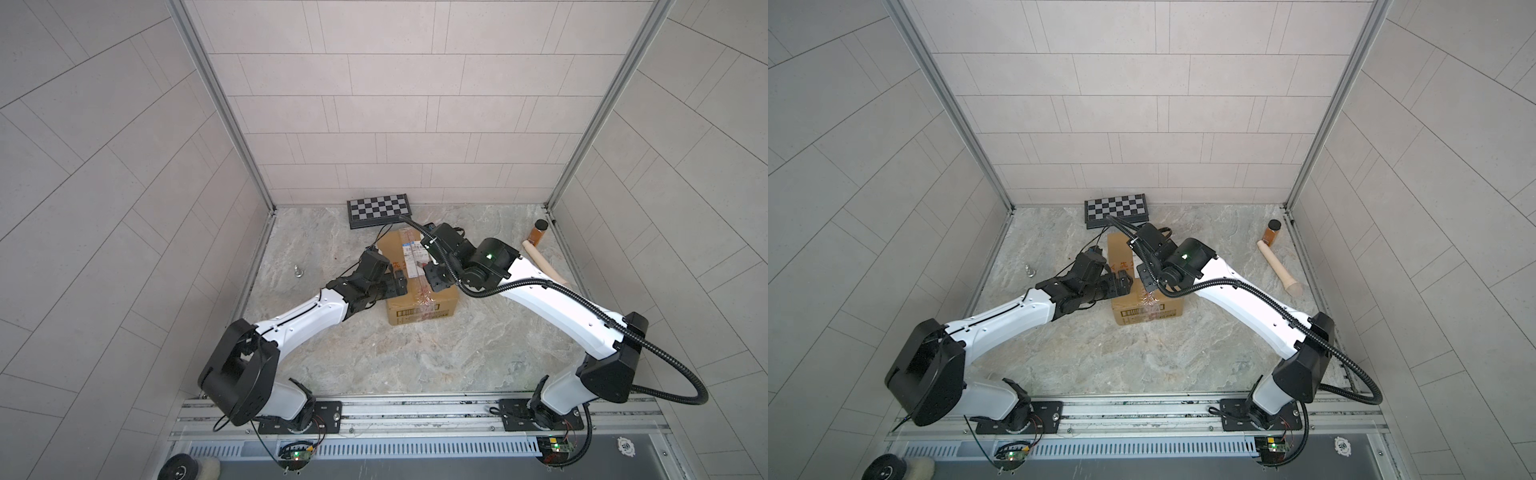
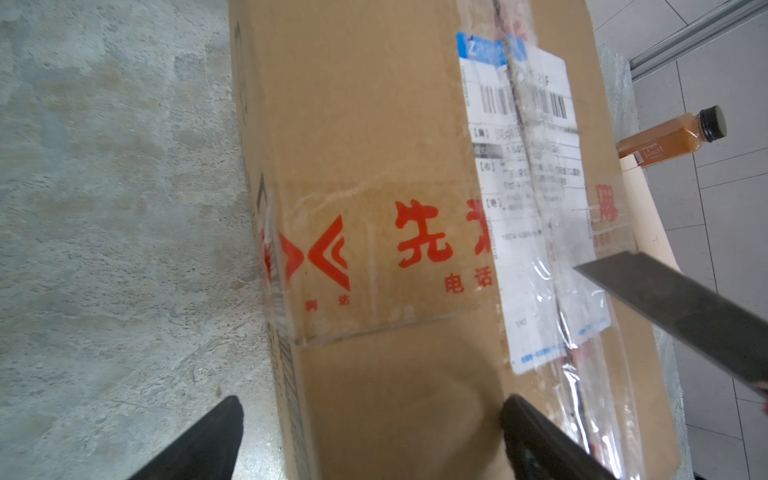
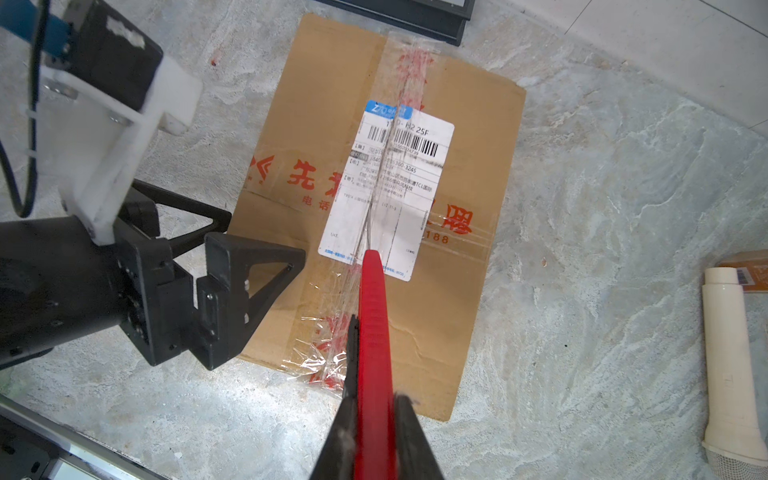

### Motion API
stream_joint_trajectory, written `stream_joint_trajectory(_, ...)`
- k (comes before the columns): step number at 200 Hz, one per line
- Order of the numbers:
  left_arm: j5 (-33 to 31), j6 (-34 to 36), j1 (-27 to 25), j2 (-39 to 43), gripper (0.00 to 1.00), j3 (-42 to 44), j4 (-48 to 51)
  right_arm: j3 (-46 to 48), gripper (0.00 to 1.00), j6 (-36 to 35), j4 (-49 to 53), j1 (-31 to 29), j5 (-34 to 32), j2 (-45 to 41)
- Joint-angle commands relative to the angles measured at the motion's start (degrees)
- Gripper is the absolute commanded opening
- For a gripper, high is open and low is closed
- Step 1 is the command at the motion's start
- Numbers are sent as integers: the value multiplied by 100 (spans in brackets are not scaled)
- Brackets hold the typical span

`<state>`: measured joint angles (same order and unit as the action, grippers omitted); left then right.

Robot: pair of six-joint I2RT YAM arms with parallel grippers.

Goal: Unpack the express box
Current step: 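Drag the knife blade along the taped seam toward the robot with the right gripper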

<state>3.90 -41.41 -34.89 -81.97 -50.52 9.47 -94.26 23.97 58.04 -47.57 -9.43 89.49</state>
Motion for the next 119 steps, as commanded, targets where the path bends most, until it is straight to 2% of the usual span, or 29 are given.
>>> stream_joint_trajectory(1,-216,35,-1,-229,100,237,520,67,0,-49,32,-35,-89,76)
stream_joint_trajectory(119,-157,-12,-1,-312,100,333,424,171,0,-188,-135,-48,195,528)
